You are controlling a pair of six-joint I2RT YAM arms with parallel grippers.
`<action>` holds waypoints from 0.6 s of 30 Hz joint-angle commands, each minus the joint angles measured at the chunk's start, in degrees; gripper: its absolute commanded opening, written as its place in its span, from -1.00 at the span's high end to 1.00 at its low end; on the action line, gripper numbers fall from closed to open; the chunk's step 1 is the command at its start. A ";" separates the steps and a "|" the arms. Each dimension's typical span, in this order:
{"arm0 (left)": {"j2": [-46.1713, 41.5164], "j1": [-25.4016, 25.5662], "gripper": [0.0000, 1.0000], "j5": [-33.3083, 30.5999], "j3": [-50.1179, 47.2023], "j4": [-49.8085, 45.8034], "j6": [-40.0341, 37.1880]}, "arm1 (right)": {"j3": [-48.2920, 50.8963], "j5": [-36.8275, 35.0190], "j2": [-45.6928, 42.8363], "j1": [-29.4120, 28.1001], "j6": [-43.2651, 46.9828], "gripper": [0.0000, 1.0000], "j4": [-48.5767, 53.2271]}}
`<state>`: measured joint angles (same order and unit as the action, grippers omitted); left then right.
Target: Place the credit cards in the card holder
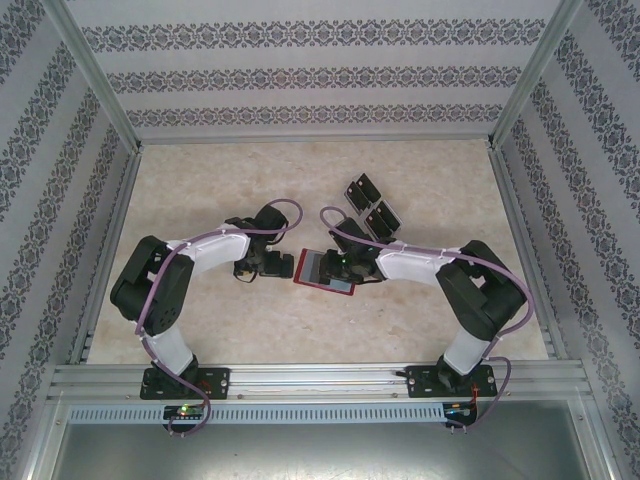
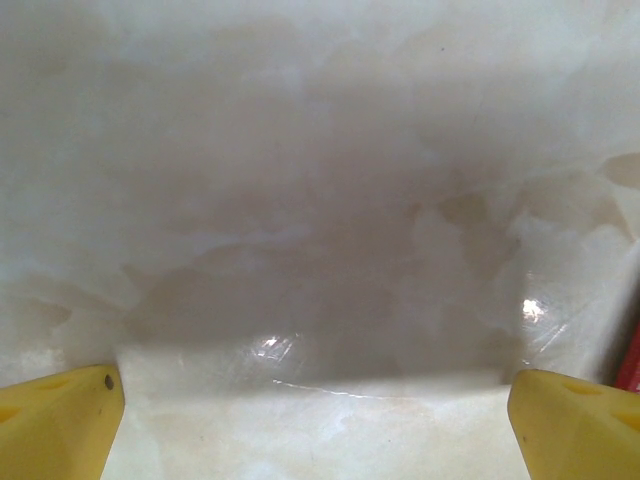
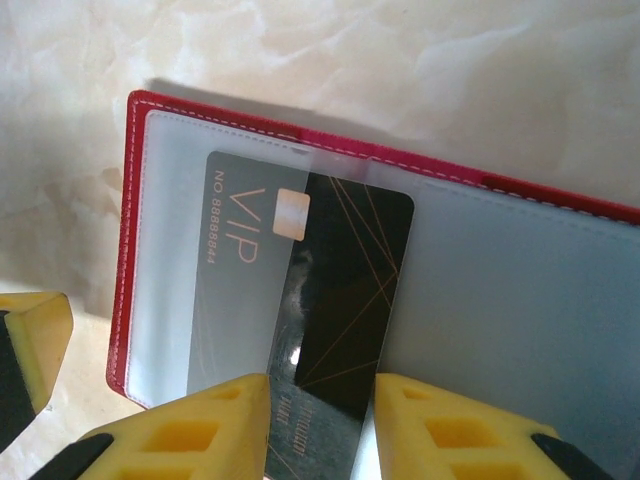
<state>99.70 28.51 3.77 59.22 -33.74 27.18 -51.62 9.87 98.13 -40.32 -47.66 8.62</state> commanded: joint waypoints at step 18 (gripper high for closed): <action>1.81 2.52 -0.98 1.01 0.02 2.19 1.44 | -7.27 0.28 4.51 -3.40 0.46 0.31 2.67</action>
<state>100.03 29.32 2.48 59.24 -33.71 27.49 -57.41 9.96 101.36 -42.92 -47.70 9.54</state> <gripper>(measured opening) 0.990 0.346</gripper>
